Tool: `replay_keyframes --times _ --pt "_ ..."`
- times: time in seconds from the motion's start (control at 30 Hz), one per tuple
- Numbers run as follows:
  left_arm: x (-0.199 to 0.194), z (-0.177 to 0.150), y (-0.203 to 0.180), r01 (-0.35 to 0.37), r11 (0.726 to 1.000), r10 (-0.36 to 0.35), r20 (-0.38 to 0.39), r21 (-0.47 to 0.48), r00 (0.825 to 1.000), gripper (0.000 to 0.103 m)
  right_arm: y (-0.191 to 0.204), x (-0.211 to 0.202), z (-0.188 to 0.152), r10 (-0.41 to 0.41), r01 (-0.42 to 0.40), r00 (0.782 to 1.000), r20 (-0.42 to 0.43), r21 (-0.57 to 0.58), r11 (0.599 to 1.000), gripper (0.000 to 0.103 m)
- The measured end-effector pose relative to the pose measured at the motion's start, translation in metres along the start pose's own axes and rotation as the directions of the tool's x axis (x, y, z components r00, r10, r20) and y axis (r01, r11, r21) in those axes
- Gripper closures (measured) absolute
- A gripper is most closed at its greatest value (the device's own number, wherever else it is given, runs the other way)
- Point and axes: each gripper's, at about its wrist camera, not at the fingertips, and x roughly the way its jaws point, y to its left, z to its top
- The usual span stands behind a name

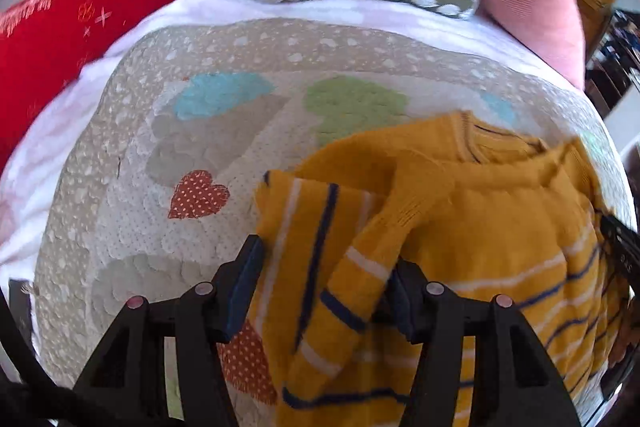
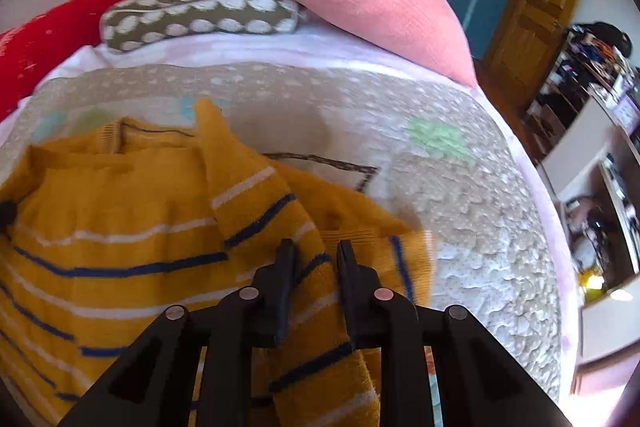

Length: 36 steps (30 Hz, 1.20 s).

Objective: Fold small clothes

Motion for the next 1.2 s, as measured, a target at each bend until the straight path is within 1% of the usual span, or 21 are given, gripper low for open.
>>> replay_keyframes --times 0.03,0.07,0.1,0.17,0.2,0.27,0.3,0.4,0.47,0.6,0.7,0.8,0.83,0.87,0.9,0.93,0.97,1.0,1.03,1.13,1.2 --pt "0.008 0.006 0.011 0.024 0.997 -0.026 -0.029 -0.072 0.999 0.046 -0.016 0.01 0.004 -0.017 0.019 0.999 -0.036 0.064 0.998 0.07" --pt "0.016 0.01 0.026 0.073 0.985 -0.083 -0.058 -0.158 0.995 0.046 -0.035 0.015 0.006 0.007 0.002 0.998 -0.056 0.151 0.989 0.052" --pt "0.023 0.012 0.042 0.144 0.957 -0.168 -0.076 -0.253 0.983 0.046 -0.056 0.018 0.008 0.037 -0.019 0.997 -0.066 0.254 0.967 0.047" --pt "0.024 0.011 0.061 0.222 0.915 -0.257 -0.062 -0.336 0.964 0.046 -0.097 0.02 0.003 0.025 0.017 0.996 -0.089 0.436 0.9 0.044" --pt "0.02 0.009 0.069 0.259 0.9 -0.292 -0.043 -0.35 0.956 0.046 -0.117 0.02 -0.003 0.067 -0.02 0.995 -0.072 0.517 0.856 0.044" --pt "0.006 0.003 0.078 0.301 0.895 -0.321 -0.009 -0.33 0.947 0.046 -0.149 0.017 -0.02 0.148 -0.09 0.988 -0.046 0.604 0.792 0.044" --pt "-0.001 -0.001 0.083 0.316 0.894 -0.331 0.007 -0.318 0.944 0.046 -0.159 0.012 -0.028 0.158 -0.107 0.987 -0.031 0.61 0.785 0.044" --pt "-0.023 -0.021 0.097 0.362 0.885 -0.37 0.032 -0.293 0.929 0.046 -0.171 -0.013 -0.054 0.196 -0.174 0.98 0.02 0.555 0.813 0.044" --pt "-0.035 -0.037 0.102 0.397 0.874 -0.402 0.042 -0.279 0.915 0.042 -0.171 -0.032 -0.076 0.267 -0.252 0.963 0.049 0.523 0.814 0.042" --pt "-0.049 -0.078 0.1 0.473 0.854 -0.476 0.039 -0.218 0.879 0.032 -0.158 -0.065 -0.119 0.397 -0.403 0.909 0.127 0.507 0.762 0.022" --pt "-0.046 -0.104 0.085 0.53 0.832 -0.535 0.012 -0.161 0.844 0.027 -0.141 -0.074 -0.139 0.466 -0.474 0.871 0.155 0.512 0.717 0.021" --pt "-0.035 -0.12 0.063 0.566 0.814 -0.575 -0.039 -0.129 0.817 0.027 -0.115 -0.073 -0.145 0.475 -0.479 0.869 0.14 0.487 0.731 0.021" --pt "-0.032 -0.123 0.055 0.56 0.82 -0.568 -0.047 -0.12 0.821 0.027 -0.107 -0.07 -0.145 0.469 -0.468 0.874 0.127 0.477 0.744 0.021" --pt "-0.03 -0.123 0.047 0.534 0.839 -0.541 -0.055 -0.101 0.84 0.027 -0.1 -0.067 -0.145 0.455 -0.455 0.882 0.122 0.471 0.756 0.021" --pt "-0.028 -0.121 0.039 0.501 0.862 -0.506 -0.074 -0.081 0.859 0.037 -0.095 -0.065 -0.143 0.433 -0.439 0.892 0.128 0.465 0.768 0.025" --pt "-0.029 -0.117 0.035 0.461 0.884 -0.467 -0.093 -0.075 0.879 0.054 -0.09 -0.064 -0.141 0.414 -0.425 0.901 0.129 0.452 0.784 0.037" --pt "-0.029 -0.112 0.033 0.461 0.884 -0.468 -0.127 -0.082 0.875 0.086 -0.085 -0.06 -0.136 0.416 -0.42 0.902 0.111 0.438 0.795 0.081" --pt "-0.031 -0.107 0.036 0.478 0.873 -0.488 -0.142 -0.101 0.861 0.089 -0.084 -0.054 -0.131 0.456 -0.437 0.887 0.071 0.447 0.78 0.082" --pt "-0.037 -0.103 0.04 0.483 0.869 -0.494 -0.139 -0.107 0.858 0.092 -0.089 -0.053 -0.13 0.485 -0.458 0.871 0.079 0.489 0.743 0.083" --pt "-0.063 -0.103 0.053 0.475 0.875 -0.483 -0.125 -0.088 0.867 0.095 -0.112 -0.072 -0.132 0.576 -0.56 0.801 0.162 0.543 0.626 0.087" --pt "-0.071 -0.107 0.059 0.455 0.887 -0.462 -0.126 -0.081 0.878 0.095 -0.122 -0.086 -0.142 0.615 -0.604 0.763 0.197 0.555 0.572 0.094"
